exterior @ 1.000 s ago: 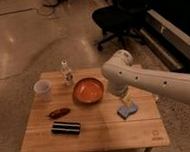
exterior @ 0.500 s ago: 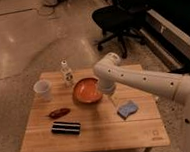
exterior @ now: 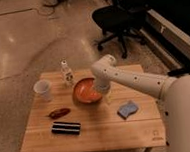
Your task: Drag the ceramic bowl in a circle
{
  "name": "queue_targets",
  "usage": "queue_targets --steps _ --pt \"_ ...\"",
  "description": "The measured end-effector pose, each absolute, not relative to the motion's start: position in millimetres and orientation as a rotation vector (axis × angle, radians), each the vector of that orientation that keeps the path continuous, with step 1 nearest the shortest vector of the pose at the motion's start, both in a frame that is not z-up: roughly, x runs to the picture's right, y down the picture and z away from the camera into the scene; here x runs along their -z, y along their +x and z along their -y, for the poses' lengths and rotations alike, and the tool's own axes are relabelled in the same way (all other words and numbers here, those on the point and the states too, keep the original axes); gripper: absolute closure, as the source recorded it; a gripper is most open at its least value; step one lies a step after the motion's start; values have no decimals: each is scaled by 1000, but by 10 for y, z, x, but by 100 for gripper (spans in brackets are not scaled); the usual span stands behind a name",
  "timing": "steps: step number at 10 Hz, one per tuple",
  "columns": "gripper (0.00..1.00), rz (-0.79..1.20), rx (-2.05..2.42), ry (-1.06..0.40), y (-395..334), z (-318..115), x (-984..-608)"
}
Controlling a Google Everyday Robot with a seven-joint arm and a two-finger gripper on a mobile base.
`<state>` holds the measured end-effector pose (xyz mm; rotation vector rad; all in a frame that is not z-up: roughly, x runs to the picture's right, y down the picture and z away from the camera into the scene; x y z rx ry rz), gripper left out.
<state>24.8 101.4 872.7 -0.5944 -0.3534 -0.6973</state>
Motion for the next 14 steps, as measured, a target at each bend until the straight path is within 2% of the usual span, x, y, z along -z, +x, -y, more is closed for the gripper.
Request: queue_targets --steps 3,7,8,11,14 --pt "23 366 679 -605 276 -1143 -8994" --pt "62 378 653 -639 344 -1271 -9152" --pt "74 375 639 -638 408 -1248 -9155" --pt "98 334 605 -605 700 -997 -9101" --pt "100 271 600 -578 1070 -715 -8989"
